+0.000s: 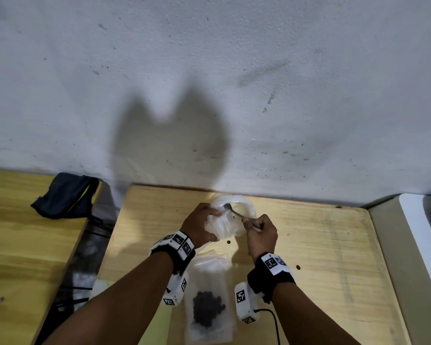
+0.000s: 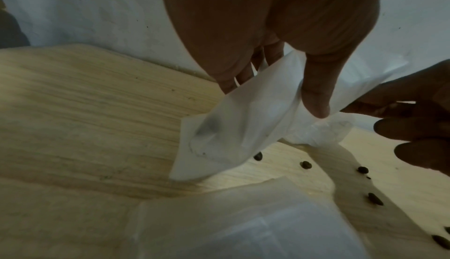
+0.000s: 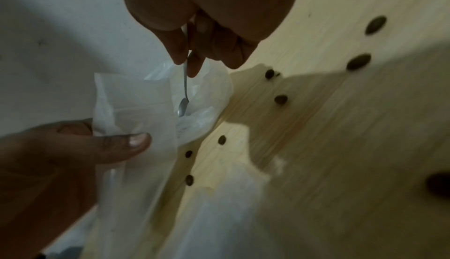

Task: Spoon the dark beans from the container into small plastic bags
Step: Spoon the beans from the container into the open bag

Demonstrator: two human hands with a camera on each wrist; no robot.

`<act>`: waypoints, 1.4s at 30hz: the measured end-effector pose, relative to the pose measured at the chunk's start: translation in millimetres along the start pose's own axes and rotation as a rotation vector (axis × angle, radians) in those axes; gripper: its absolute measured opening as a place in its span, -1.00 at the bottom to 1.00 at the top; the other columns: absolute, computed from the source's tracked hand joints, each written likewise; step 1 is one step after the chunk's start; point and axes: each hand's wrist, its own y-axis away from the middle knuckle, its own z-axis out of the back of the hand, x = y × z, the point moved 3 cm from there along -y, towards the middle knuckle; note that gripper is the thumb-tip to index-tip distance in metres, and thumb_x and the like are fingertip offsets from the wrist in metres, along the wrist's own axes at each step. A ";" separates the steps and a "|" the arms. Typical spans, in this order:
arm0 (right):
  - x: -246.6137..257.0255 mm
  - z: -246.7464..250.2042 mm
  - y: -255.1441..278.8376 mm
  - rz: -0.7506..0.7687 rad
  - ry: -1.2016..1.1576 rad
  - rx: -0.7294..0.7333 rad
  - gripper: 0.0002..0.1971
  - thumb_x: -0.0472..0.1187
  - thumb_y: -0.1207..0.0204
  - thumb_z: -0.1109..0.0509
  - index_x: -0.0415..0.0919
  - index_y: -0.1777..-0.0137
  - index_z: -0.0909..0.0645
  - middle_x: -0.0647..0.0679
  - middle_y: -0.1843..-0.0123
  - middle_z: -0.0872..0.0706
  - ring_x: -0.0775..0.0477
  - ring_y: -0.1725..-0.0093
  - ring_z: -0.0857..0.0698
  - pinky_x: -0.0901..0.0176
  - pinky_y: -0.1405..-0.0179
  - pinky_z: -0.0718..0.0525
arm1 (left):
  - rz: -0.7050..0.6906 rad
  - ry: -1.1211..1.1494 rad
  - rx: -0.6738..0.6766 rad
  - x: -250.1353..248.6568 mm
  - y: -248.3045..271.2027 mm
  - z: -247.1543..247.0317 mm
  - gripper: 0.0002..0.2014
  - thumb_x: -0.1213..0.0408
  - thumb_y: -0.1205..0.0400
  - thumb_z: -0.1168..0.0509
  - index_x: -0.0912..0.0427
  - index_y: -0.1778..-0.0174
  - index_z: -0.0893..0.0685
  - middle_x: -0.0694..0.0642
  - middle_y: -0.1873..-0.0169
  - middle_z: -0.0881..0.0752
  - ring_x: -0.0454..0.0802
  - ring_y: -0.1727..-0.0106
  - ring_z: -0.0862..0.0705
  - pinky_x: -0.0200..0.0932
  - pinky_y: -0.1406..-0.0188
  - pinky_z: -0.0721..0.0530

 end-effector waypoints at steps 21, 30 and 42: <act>-4.1 14.4 -15.2 -0.419 -0.304 0.010 -0.66 -0.39 -0.34 -0.51 -0.10 0.44 -0.41 -0.14 0.26 -0.85 0.00 0.62 -0.27 0.23 0.60 -0.24 | -0.071 0.009 -0.065 0.8 8.9 -4.8 -0.22 0.36 -0.07 -0.71 0.09 -0.25 -0.65 0.00 -0.25 -0.44 -0.01 -0.27 -0.54 -0.13 -0.29 -0.55; 3.1 36.8 -19.3 -0.300 -0.261 -0.027 -0.65 -0.38 -0.32 -0.56 -0.11 0.44 -0.42 -0.07 0.52 -0.32 -0.04 0.56 -0.19 0.25 0.61 -0.21 | 0.068 0.132 -0.099 4.7 12.7 -1.5 -0.28 0.26 -0.12 -0.72 -0.10 -0.18 -0.58 -0.03 -0.31 -0.38 -0.02 -0.21 -0.53 -0.24 -0.15 -0.54; 42.1 79.2 -17.2 -0.058 -0.348 -0.015 -0.83 -0.45 -0.37 -0.47 -0.37 0.29 -0.49 -0.18 0.46 -0.53 -0.02 0.59 -0.23 0.21 0.52 -0.22 | 0.112 0.120 -0.090 2.4 12.1 -6.1 -0.24 0.25 -0.11 -0.71 -0.10 -0.22 -0.58 -0.04 -0.32 -0.39 -0.04 -0.27 -0.50 -0.23 -0.19 -0.52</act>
